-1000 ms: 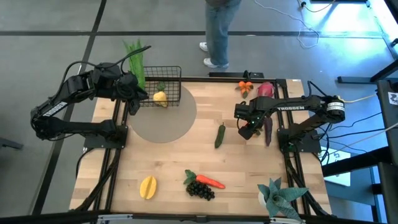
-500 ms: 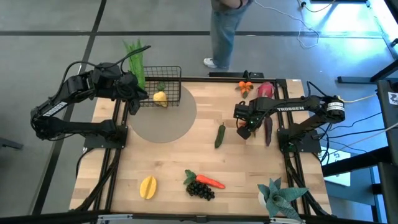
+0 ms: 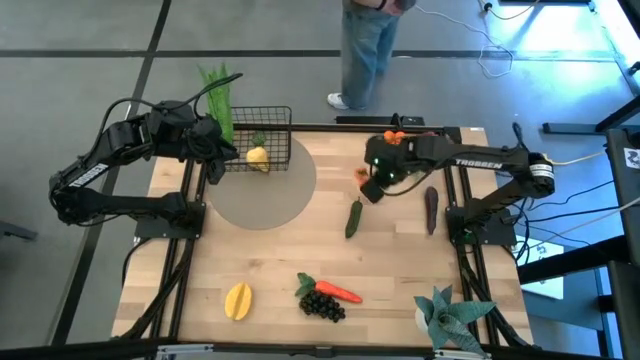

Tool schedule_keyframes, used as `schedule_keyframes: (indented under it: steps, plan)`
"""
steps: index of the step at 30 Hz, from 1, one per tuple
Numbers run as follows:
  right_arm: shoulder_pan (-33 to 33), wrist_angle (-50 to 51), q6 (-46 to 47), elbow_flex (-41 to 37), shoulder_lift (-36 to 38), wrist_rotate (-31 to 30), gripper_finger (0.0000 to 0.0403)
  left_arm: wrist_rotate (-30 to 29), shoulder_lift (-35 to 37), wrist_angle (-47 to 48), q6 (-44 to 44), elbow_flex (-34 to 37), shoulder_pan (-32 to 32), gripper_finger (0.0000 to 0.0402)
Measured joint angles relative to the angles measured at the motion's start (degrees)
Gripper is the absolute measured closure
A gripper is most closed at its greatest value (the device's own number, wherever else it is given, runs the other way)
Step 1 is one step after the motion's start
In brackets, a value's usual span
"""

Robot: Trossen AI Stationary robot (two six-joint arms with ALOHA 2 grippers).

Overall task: Build produce basket
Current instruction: Put the bottom orange tangerine into the wire basket

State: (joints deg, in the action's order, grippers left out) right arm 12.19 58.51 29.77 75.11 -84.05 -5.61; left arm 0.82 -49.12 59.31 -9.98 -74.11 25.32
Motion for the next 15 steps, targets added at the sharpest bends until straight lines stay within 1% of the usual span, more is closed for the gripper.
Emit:
schedule_keyframes:
  steps: [3,6,12,15]
  plan:
    - [0.1,-4.4,-4.2,6.5,-1.0,-1.2,0.0402,0.0,0.0,0.0,0.0,0.0,0.0,0.0321]
    - [0.7,-10.3,-10.2,12.5,-4.0,-1.5,0.0402,-0.4,0.0,0.0,0.0,0.0,0.0,0.0321]
    - [3.1,-21.0,-21.0,25.9,-13.9,-1.4,0.0403,-0.7,0.0,0.0,0.0,0.0,0.0,0.0321]
    - [4.7,-24.3,-25.5,32.9,-20.3,0.3,0.0403,-0.7,0.0,0.1,0.0,0.0,0.0,0.0321]
